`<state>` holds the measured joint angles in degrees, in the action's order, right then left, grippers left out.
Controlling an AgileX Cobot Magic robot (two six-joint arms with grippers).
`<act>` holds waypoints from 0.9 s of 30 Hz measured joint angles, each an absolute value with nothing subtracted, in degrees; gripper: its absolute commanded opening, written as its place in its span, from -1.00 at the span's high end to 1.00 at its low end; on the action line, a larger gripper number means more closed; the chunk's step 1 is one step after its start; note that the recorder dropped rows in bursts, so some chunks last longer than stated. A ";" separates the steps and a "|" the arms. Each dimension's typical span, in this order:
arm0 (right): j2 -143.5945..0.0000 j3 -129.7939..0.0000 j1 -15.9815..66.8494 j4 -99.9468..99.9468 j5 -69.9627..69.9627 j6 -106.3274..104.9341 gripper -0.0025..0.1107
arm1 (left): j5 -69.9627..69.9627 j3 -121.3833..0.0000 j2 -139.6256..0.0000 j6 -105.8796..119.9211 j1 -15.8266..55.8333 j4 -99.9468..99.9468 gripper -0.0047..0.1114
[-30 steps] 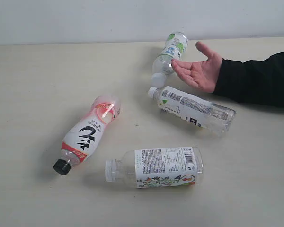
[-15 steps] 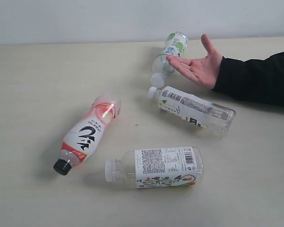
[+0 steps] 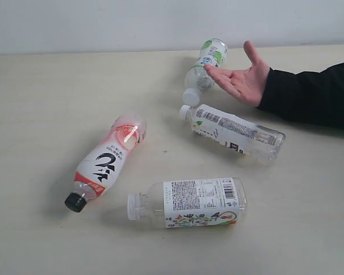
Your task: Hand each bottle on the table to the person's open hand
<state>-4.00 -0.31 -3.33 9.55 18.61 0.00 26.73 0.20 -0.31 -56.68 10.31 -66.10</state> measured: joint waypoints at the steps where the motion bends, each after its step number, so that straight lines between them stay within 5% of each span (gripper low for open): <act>1: -4.00 -0.31 -3.33 9.55 18.61 0.00 0.96 | 26.73 0.20 -0.31 -55.48 10.31 -69.16 0.92; 12: -4.00 -0.31 -3.33 9.55 18.61 0.00 0.96 | 22.45 0.20 -0.31 -52.47 10.31 -88.54 0.92; 22: -4.00 -0.31 -3.33 9.55 18.61 0.00 0.96 | -24.69 0.20 -0.31 -50.73 10.31 -88.31 0.92; 27: -4.00 -0.31 -3.33 9.67 18.61 0.00 0.96 | -37.01 0.20 -0.31 -55.75 10.31 -87.85 0.92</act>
